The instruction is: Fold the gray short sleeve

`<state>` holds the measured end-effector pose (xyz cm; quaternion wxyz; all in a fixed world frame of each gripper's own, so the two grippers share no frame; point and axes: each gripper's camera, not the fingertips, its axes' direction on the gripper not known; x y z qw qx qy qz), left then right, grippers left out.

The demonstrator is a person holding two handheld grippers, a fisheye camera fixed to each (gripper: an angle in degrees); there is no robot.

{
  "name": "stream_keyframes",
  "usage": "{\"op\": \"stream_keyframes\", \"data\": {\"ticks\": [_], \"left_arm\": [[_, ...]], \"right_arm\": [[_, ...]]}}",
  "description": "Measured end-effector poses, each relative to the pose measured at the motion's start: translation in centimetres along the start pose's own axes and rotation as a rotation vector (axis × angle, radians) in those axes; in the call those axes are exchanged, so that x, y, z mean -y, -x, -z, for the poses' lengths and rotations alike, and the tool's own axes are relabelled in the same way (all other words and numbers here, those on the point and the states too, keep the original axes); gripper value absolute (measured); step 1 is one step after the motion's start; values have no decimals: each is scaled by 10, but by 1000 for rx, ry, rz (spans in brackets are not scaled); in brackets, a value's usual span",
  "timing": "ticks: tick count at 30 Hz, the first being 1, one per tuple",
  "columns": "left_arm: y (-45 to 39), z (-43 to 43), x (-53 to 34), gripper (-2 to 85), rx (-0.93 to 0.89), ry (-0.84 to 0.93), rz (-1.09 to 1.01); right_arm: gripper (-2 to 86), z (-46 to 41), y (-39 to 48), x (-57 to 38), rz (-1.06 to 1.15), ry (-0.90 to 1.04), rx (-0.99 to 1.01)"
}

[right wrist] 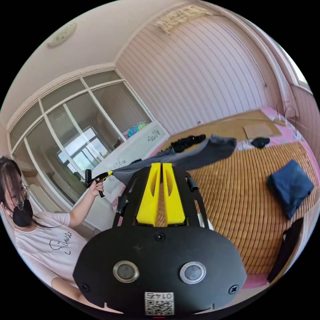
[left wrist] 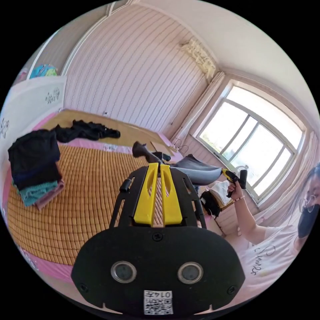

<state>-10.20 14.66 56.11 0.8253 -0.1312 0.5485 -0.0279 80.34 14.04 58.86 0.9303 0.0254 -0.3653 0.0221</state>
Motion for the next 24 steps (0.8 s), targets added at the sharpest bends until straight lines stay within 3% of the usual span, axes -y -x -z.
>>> {"op": "stream_keyframes", "data": {"ticks": [4, 7, 12, 17, 24], "left_arm": [[72, -86, -82, -10, 54, 209, 152], [112, -131, -141, -10, 88, 313, 296], [139, -177, -203, -10, 190, 531, 368], [151, -180, -214, -10, 136, 515, 411], [159, -180, -228, -7, 108, 522, 413]], "right_arm": [[3, -93, -97, -100, -267, 283, -84], [3, -136, -146, -168, -458, 389, -36], [3, -158, -165, -230, -523, 499, -74], [4, -151, -164, -257, -520, 522, -79], [25, -141, -143, -280, -466, 413, -152]]}}
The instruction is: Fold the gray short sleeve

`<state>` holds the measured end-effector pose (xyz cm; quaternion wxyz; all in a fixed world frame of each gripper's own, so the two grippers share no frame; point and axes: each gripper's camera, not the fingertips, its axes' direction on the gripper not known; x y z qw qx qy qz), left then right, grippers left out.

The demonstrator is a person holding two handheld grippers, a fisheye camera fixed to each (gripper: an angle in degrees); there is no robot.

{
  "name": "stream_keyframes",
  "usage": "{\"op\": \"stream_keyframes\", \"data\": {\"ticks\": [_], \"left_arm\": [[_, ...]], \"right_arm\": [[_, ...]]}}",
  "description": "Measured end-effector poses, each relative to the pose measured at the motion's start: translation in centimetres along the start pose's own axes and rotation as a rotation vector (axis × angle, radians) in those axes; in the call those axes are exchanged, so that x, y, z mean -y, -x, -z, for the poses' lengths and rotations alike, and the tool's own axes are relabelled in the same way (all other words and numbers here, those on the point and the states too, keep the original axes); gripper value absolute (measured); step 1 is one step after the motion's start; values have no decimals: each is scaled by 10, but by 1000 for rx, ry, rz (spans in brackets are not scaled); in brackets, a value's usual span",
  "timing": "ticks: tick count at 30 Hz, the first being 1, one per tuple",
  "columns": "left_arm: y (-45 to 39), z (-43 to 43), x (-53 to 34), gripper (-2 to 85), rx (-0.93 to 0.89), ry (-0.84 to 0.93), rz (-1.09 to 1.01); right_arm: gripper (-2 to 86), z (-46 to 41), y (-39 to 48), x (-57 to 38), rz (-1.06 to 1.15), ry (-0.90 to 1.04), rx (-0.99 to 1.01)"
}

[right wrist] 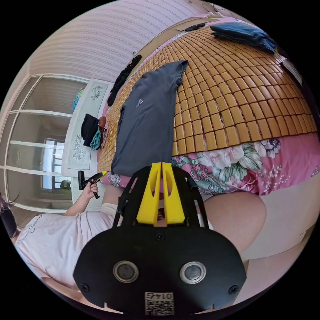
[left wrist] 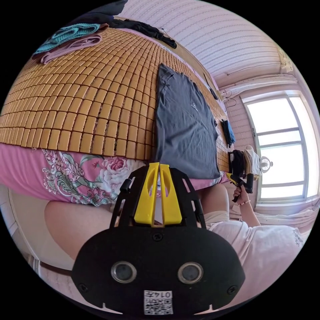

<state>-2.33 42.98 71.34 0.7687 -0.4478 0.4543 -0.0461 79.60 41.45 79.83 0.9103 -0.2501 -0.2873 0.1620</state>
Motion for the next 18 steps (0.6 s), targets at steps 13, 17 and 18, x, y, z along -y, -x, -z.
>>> {"op": "stream_keyframes", "data": {"ticks": [13, 17, 18], "left_arm": [[-21, -69, 17, 50, 270, 120, -165], [-23, -85, 28, 14, 275, 161, -197], [-23, -87, 31, 2, 273, 178, -201]], "right_arm": [[59, -82, 38, 4, 231, 223, -227], [32, -78, 37, 28, 244, 274, -209], [29, -74, 35, 37, 244, 265, -161]]}}
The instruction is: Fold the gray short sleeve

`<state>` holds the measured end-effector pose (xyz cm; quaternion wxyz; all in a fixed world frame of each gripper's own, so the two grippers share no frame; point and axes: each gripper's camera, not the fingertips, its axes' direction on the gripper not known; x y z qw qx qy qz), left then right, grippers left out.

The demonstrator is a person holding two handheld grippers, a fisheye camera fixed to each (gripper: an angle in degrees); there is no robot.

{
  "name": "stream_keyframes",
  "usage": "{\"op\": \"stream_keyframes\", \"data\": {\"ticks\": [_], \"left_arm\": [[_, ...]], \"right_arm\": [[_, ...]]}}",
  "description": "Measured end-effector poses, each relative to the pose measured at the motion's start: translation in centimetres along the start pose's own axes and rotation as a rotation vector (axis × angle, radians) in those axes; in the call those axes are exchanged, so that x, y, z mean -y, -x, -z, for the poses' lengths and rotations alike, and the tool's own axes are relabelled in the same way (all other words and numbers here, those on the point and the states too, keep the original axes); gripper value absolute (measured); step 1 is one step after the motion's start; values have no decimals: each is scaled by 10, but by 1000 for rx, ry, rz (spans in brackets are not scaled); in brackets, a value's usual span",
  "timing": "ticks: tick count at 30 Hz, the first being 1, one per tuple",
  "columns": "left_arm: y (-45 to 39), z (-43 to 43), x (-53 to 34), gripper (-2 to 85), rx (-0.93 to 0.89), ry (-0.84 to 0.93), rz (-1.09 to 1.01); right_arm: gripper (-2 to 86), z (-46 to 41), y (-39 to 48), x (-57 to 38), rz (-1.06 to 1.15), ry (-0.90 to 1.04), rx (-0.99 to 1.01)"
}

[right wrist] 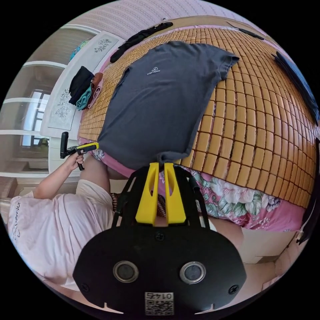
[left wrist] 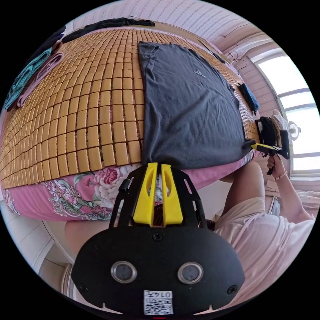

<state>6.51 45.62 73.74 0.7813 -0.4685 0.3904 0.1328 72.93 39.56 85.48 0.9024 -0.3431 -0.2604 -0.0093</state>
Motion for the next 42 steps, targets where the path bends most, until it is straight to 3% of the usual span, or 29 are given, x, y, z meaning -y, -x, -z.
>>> {"op": "stream_keyframes", "data": {"ticks": [4, 8, 10, 17, 21, 26, 32, 42], "left_arm": [[2, 15, 3, -7, -34, -58, -7], [15, 33, 5, 0, -92, -155, 46], [27, 30, 9, 26, -69, -131, 105], [40, 22, -2, 68, -93, -151, 166], [37, 13, -9, 84, -87, -111, 153], [31, 13, -32, 109, -42, -186, 120], [33, -2, -53, 105, -1, -235, 163], [20, -1, -94, 103, -1, -248, 76]], "right_arm": [[35, 32, -9, 20, -44, -151, 158], [68, 52, -17, 22, -108, -320, 119], [83, 45, -20, 18, -133, -305, 44], [86, 3, -21, 0, -147, -195, 59], [88, 0, -14, 5, -174, -235, 7], [81, -1, -20, 11, -255, -270, -51], [12, 3, -6, 3, -103, -269, -80], [-1, 52, 4, -99, -89, -431, 108]]}}
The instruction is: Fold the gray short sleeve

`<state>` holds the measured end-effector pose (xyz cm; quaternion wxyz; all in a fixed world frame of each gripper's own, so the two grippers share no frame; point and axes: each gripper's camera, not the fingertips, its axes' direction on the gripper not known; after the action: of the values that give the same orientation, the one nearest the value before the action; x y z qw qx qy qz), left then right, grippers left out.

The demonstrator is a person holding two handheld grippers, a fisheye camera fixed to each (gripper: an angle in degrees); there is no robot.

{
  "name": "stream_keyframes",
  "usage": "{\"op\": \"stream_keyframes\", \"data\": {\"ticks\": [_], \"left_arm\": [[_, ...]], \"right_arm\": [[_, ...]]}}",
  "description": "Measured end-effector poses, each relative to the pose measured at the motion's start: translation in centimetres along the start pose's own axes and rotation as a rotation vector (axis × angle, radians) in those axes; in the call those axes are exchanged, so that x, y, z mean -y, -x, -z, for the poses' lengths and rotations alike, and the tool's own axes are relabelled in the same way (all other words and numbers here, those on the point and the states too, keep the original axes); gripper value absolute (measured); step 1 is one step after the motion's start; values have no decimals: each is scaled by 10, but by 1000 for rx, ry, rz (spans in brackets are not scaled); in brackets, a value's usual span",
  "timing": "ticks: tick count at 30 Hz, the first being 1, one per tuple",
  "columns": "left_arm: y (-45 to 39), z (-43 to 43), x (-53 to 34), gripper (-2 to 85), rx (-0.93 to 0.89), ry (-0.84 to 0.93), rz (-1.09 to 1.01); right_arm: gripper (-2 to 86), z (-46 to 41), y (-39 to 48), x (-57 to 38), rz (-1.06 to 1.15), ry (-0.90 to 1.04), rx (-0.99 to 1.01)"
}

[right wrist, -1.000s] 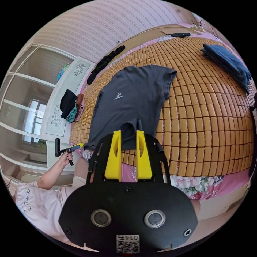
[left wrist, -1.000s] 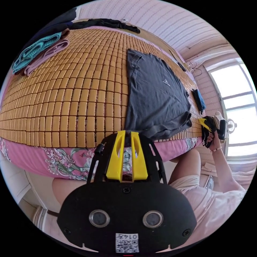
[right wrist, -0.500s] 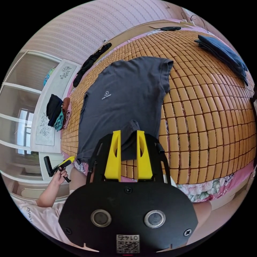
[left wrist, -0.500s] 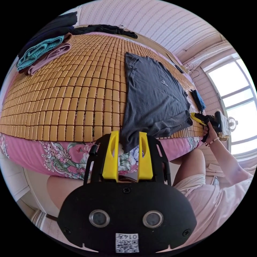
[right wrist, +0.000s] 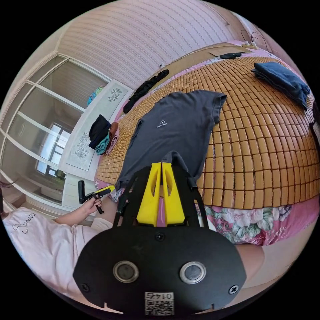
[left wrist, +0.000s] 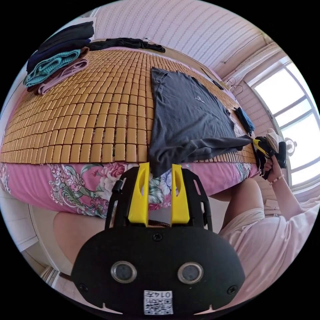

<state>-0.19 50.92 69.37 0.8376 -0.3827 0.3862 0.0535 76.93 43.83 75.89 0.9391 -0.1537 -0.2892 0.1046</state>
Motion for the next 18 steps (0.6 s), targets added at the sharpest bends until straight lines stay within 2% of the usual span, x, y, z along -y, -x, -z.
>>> {"op": "stream_keyframes", "data": {"ticks": [3, 6, 9, 18], "left_arm": [[-2, -14, -5, 98, -34, 54, 14], [-5, -17, -7, 52, -27, 42, 39], [-5, -15, -8, 24, -48, 84, 20], [0, 37, -37, 9, -147, 139, -21]], "right_arm": [[-1, 14, -1, -30, -64, 7, 12], [-1, 21, -3, -56, -130, 51, 7], [-1, 22, -4, -71, -156, 112, -69], [-1, 16, 4, -81, -161, 249, -179]]}}
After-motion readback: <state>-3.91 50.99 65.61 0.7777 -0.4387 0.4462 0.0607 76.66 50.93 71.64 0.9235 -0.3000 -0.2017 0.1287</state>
